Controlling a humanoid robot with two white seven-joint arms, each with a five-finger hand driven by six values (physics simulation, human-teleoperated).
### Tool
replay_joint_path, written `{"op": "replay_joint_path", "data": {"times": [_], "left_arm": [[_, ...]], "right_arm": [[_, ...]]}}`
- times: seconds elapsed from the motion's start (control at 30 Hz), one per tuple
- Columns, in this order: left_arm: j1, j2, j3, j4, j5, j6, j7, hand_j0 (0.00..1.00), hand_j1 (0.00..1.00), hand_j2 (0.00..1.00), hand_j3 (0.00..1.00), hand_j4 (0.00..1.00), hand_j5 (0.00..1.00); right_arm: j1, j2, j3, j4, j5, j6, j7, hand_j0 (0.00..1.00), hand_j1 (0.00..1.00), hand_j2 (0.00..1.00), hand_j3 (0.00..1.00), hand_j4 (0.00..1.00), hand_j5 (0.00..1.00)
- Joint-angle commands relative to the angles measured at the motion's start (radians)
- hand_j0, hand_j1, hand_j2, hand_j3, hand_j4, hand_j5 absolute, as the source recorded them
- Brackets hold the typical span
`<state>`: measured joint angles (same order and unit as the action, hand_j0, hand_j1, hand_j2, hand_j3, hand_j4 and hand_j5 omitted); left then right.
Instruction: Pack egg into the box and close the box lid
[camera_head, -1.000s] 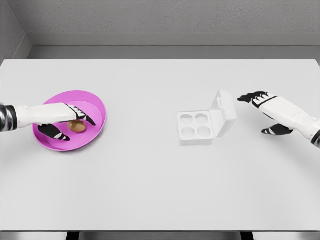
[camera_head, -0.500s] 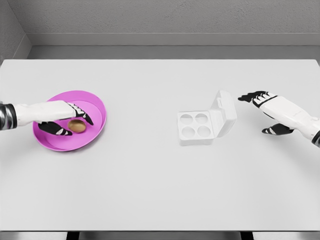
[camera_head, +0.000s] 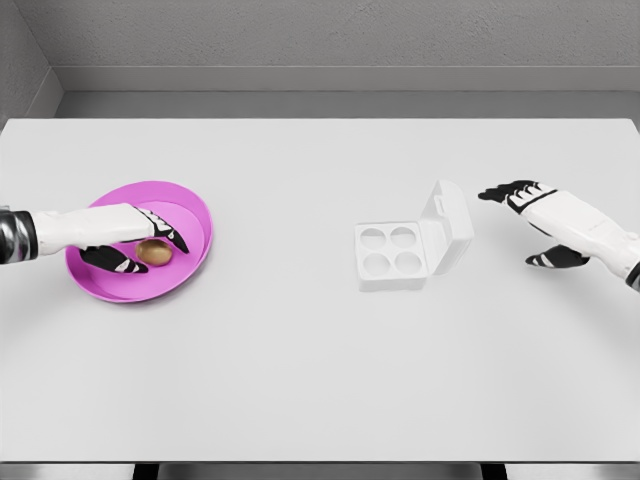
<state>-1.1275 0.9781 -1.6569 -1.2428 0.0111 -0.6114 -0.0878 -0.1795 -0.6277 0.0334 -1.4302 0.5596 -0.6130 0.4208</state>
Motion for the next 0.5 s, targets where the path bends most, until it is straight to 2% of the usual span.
{"op": "replay_joint_path", "data": {"times": [0.0, 0.1, 0.33, 0.47], "left_arm": [[0.0, -0.001, 0.002, -0.001, 0.006, 0.0, 0.0, 0.67, 0.67, 0.67, 0.67, 0.67, 0.67], [0.0, -0.002, 0.002, 0.0, 0.006, 0.0, 0.0, 0.62, 0.62, 0.62, 0.62, 0.62, 0.62], [0.005, -0.002, 0.002, 0.006, 0.006, 0.0, 0.0, 0.62, 0.62, 0.62, 0.62, 0.62, 0.62], [0.005, -0.009, 0.003, 0.006, 0.006, 0.0, 0.0, 0.53, 0.53, 0.53, 0.53, 0.53, 0.53]], "right_arm": [[0.0, -0.001, -0.001, 0.0, -0.007, 0.002, -0.001, 1.0, 1.0, 1.0, 1.0, 1.0, 1.0], [0.0, -0.001, -0.001, 0.002, -0.007, 0.002, -0.001, 1.0, 1.0, 1.0, 1.0, 1.0, 1.0], [0.0, -0.001, -0.001, 0.004, -0.007, 0.002, -0.001, 1.0, 1.0, 1.0, 1.0, 1.0, 1.0], [0.0, -0.001, -0.003, 0.004, -0.007, 0.002, -0.001, 1.0, 1.0, 1.0, 1.0, 1.0, 1.0]]}}
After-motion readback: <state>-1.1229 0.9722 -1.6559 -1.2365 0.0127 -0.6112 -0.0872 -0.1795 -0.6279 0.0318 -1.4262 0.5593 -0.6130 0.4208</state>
